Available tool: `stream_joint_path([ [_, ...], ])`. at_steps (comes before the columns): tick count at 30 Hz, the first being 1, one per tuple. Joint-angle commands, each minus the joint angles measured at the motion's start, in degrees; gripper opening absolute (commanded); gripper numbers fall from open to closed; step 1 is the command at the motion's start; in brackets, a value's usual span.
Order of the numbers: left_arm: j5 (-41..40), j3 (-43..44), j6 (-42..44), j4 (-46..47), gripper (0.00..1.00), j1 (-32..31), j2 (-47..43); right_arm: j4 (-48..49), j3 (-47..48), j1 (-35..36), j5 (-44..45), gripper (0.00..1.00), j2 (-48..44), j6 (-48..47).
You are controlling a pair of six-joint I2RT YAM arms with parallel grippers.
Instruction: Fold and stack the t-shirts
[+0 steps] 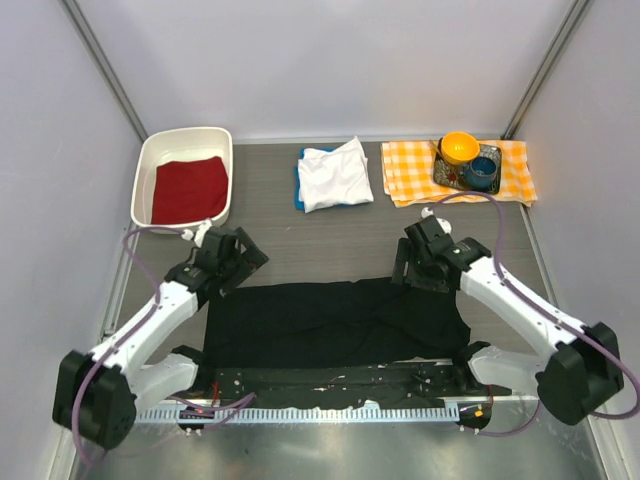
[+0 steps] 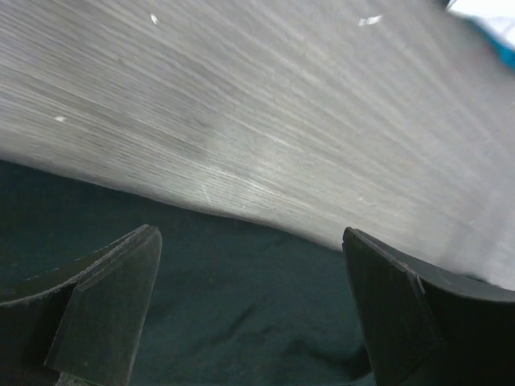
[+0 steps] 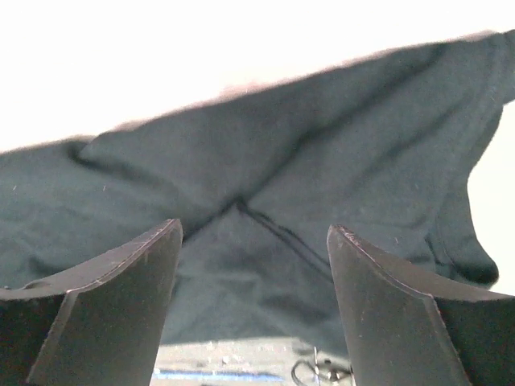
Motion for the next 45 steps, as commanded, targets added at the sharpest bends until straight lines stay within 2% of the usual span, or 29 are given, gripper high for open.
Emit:
stream_joint_path([
  [1, 2.7, 0.3, 0.7, 9.5, 1.0, -3.5, 7.3, 14.4, -2.6, 0.3, 3.0, 0.79, 4.8, -0.5],
  [6, 2.7, -1.0, 0.2, 12.2, 1.0, -3.8, 12.6, 19.1, -5.0, 0.3, 4.1, 0.79, 11.7, -0.4],
  [14, 2.1, -1.4, 1.3, 13.2, 1.0, -3.8, 18.7, 24.4, -8.1, 0.3, 4.5, 0.79, 17.7, 0.7],
  [23, 0.4, 0.2, 2.4, 17.7, 1.0, -3.8, 29.4, 28.7, -6.3, -1.2, 6.8, 0.78, 27.9, 1.0],
  [29, -1.5, 6.4, 3.5, 20.0, 1.0, -3.7, 38.4, 31.1, -2.2, -4.2, 5.4, 0.78, 35.0, 0.7],
  [36, -2.5, 19.3, 4.9, 17.0, 1.0, -2.2, 47.0, 29.0, 7.0, -6.6, 10.1, 0.78, 42.1, -1.9],
  [41, -2.8, 24.9, 6.5, 14.0, 1.0, -1.0, 47.9, 27.1, 12.8, -9.3, 12.6, 0.78, 44.2, -3.4],
  [45, -2.8, 25.5, 7.1, 12.2, 1.0, -1.0, 42.3, 24.6, 12.7, -8.6, 14.5, 0.78, 38.5, -3.5],
])
